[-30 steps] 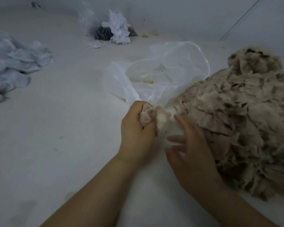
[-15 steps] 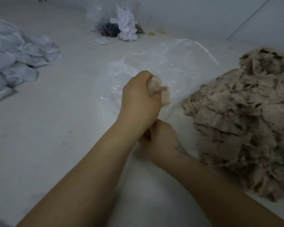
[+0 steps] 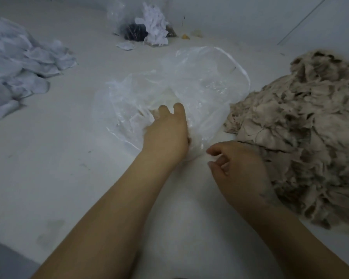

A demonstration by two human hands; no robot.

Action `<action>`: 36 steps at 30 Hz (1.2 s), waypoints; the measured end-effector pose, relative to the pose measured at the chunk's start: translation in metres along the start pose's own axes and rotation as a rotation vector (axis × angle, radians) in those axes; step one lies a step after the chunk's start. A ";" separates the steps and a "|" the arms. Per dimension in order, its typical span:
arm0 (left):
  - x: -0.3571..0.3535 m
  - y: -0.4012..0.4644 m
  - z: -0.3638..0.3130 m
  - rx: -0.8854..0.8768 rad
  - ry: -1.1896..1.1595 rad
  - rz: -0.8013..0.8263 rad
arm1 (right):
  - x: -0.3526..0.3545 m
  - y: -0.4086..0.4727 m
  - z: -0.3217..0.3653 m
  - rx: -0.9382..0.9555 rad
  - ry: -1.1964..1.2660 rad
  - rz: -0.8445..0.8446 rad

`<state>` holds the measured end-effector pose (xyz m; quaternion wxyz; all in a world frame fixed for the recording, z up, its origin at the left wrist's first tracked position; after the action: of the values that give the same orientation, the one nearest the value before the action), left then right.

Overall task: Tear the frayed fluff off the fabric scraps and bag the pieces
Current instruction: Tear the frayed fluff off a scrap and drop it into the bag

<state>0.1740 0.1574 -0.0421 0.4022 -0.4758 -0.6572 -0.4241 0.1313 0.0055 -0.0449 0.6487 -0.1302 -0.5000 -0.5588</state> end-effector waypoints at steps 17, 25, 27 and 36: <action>-0.019 -0.037 -0.038 -0.315 0.171 -0.042 | 0.026 0.005 -0.061 -0.407 -0.089 -0.069; -0.010 -0.057 -0.073 -0.497 -0.133 -0.212 | 0.021 0.009 -0.055 -0.290 -0.240 0.082; -0.014 -0.052 -0.080 -0.470 -0.357 -0.090 | 0.023 0.000 -0.040 -0.193 -0.120 -0.032; -0.035 -0.045 -0.048 -0.274 -0.777 0.128 | 0.008 -0.013 -0.036 -0.160 0.351 -0.006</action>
<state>0.1441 0.0943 -0.0673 0.0830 -0.6893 -0.6669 -0.2708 0.1369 -0.0301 -0.0606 0.7119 -0.0807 -0.3335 -0.6128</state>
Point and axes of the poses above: each hand's wrist, its own y-axis towards the middle knuckle, its own x-axis out of the back of the hand, z = x × y, the point moved 9 cm from there along y, towards the middle knuckle, and after that the axes turned 4 degrees about x, right-handed, at the moved point
